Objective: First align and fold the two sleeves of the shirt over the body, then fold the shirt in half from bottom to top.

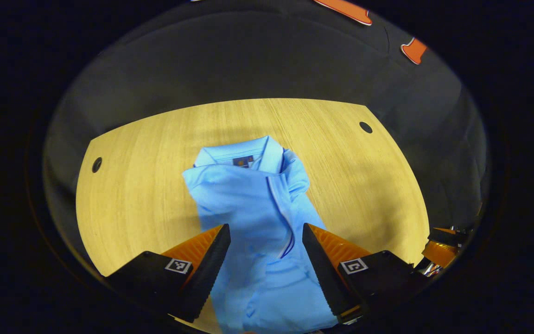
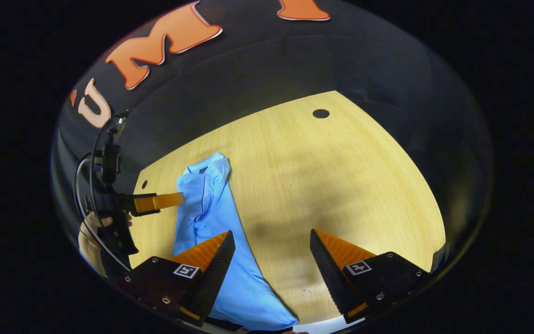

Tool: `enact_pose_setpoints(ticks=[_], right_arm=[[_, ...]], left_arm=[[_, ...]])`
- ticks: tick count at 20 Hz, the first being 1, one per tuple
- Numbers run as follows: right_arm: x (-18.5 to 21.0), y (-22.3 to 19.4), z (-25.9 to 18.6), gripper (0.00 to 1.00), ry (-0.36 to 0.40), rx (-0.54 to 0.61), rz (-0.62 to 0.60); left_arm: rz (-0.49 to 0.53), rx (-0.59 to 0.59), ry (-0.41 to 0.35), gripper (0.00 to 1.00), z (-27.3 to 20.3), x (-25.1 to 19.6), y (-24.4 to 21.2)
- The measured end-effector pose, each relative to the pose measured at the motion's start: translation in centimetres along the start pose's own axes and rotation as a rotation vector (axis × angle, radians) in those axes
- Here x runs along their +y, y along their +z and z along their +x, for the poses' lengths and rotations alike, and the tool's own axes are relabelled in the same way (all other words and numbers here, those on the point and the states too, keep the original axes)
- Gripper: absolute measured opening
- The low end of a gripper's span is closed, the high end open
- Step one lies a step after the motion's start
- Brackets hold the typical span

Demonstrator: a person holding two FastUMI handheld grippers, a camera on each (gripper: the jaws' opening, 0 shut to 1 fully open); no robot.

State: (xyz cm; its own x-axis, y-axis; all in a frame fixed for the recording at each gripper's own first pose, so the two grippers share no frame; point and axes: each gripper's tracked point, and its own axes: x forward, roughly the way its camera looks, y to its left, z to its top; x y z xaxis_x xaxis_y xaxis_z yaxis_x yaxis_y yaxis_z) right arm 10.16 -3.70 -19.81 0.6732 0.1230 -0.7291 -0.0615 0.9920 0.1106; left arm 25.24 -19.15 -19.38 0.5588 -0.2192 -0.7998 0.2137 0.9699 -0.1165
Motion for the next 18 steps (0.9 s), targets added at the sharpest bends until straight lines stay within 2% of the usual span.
enact_pose_setpoints(ticks=[6, 10, 13, 18], right_arm=[[2.1, -4.2, 0.7, 0.99, -0.051, 0.059, -0.113], [2.9, -8.6, 0.0, 0.99, -0.079, 0.121, -0.191], [2.6, -12.0, -0.3, 0.99, -0.125, 0.169, -0.265], [1.6, -18.6, -1.2, 0.99, -0.159, 0.291, -0.317]], left_arm=[[-0.056, 0.035, 0.019, 1.0, -4.4, 4.4, -7.6], [-0.081, 0.07, 0.033, 1.0, -6.1, 6.3, -13.2], [-0.092, 0.107, 0.033, 1.0, -7.0, 6.7, -17.5], [-0.105, 0.192, 0.048, 1.0, -8.1, 7.4, -24.8]])
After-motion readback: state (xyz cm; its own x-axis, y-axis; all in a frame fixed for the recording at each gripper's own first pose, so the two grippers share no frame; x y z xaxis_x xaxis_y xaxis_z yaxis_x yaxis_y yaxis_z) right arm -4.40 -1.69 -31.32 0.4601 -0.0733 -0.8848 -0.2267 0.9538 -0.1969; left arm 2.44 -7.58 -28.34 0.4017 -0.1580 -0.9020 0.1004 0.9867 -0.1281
